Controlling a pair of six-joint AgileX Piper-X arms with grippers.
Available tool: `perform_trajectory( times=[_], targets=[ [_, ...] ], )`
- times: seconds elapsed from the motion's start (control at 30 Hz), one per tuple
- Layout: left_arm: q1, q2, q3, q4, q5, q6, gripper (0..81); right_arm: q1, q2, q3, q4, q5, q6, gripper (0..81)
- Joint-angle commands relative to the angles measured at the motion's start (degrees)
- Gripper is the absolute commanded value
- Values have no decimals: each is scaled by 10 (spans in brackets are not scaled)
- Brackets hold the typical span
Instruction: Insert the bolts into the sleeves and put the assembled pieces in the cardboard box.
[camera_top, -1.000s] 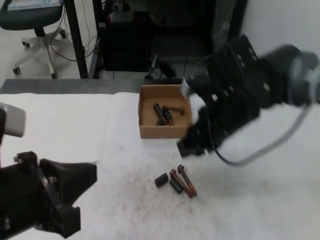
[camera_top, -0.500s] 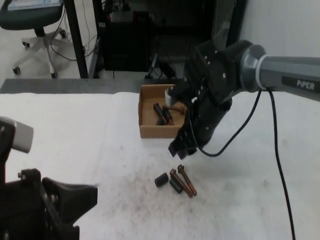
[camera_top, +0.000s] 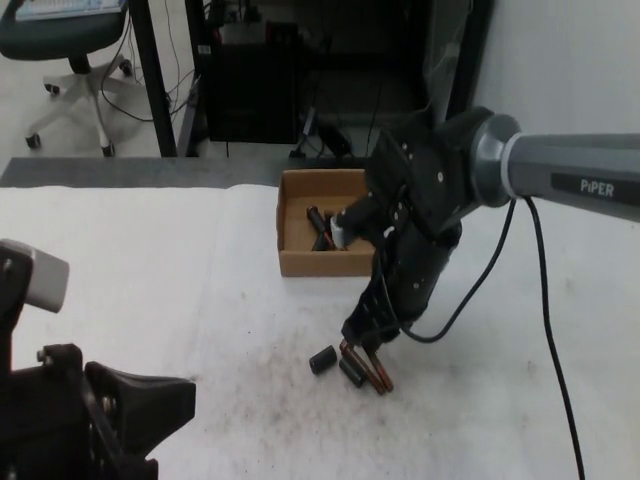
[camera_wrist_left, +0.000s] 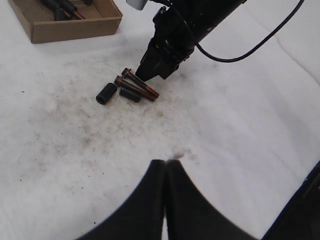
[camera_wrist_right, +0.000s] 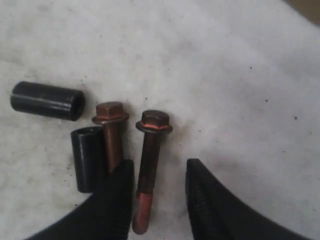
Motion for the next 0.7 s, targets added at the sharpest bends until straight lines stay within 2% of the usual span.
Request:
perform_trajectory(
  times=[0.0,0.67],
  targets=[
    [0,-2,0,1,5,1,3,1,0,1,-7,1,-6,330],
    [0,-2,0,2,5,1,3,5,40,1,-43,1,-6,330]
  ],
)
